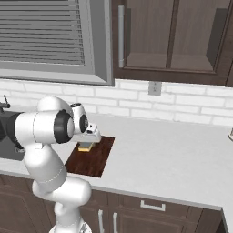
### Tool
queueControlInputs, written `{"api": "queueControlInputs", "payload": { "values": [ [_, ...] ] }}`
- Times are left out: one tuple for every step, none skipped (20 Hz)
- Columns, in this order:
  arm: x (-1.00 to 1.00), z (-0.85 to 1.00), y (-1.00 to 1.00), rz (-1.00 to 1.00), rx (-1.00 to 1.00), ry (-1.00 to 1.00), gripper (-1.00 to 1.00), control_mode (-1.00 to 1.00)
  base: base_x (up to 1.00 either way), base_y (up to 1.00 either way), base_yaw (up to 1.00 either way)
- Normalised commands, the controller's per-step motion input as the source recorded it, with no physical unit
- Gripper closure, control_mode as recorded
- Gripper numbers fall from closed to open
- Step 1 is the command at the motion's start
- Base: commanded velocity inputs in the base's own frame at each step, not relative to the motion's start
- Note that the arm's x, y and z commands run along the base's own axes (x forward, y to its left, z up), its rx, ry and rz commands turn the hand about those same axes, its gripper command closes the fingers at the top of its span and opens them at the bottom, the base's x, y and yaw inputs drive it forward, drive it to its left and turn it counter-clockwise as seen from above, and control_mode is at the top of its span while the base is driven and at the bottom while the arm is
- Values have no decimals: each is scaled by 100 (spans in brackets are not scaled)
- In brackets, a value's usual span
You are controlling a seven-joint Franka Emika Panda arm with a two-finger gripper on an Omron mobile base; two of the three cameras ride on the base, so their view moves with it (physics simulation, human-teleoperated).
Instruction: Pick up the sponge from the counter and clean the cutting board by briefly scrubbing or pressing down on the cutting board. Once finished, release the sponge.
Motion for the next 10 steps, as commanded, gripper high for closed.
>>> {"api": "queueControlInputs", "payload": {
  "values": [
    [0,-9,-50,-9,0,-5,100,-100,0,0,0],
    [0,-10,-54,-9,0,-5,100,-100,0,0,0],
    [0,-11,-57,-10,0,-7,100,-100,0,0,0],
    [0,-9,-56,-10,0,-9,100,-100,0,0,0],
    [0,-9,-55,-10,0,-10,100,-100,0,0,0],
    [0,-8,-54,-10,0,-11,100,-100,0,0,0],
    [0,-6,-50,-9,0,-13,100,-100,0,0,0],
    [0,-4,-46,-9,0,-14,100,-100,0,0,0],
    [0,-3,-43,-8,0,-16,100,-100,0,0,0],
    [1,-1,-40,-8,0,-16,100,-100,0,0,0]
  ]
}}
